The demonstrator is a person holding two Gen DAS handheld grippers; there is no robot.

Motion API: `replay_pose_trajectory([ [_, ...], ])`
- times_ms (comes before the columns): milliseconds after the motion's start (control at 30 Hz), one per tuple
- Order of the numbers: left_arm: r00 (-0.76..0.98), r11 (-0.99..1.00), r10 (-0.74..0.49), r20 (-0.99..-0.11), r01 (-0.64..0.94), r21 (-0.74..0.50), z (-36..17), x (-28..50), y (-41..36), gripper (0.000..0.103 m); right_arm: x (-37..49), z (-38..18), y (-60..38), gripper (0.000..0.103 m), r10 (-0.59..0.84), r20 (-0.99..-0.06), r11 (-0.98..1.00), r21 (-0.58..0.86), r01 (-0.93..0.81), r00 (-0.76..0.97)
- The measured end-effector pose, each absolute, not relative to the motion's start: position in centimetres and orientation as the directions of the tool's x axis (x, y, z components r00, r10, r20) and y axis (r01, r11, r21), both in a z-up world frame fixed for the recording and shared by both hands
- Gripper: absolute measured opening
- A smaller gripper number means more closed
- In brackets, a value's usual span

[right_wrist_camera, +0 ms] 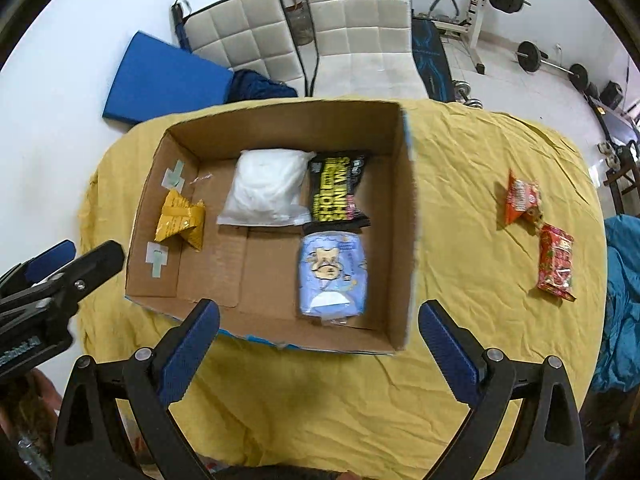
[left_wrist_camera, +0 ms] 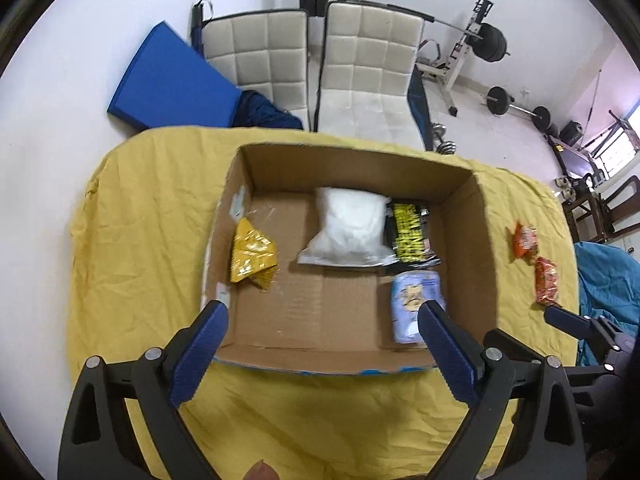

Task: Organize soft objects
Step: 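Move both tools back toward the orange and red snack bags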

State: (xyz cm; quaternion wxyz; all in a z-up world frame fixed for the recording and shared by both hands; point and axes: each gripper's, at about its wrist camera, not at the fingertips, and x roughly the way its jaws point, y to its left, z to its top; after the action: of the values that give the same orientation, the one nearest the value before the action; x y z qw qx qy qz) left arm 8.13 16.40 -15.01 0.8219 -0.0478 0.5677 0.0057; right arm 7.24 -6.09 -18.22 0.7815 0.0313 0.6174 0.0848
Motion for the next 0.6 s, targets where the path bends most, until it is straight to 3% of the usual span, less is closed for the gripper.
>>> replay_pose_trajectory([
  [367, 0.372, 0.995, -0.092, -0.924, 0.063, -0.073, -12.9, 10.5, 6.0, 0.097, 7.5, -17.1, -20.9, 0.101, 0.120, -0.960, 0.980, 0.155, 0.122, 0.254],
  [600, 0.309, 0.985, -0.120, -0.943, 0.157, -0.074, -15.8, 14.0, -4.2, 0.097, 9.3, -21.3, -32.9, 0.101, 0.019, -0.985, 0.964, 0.063, 0.258, 0.171],
])
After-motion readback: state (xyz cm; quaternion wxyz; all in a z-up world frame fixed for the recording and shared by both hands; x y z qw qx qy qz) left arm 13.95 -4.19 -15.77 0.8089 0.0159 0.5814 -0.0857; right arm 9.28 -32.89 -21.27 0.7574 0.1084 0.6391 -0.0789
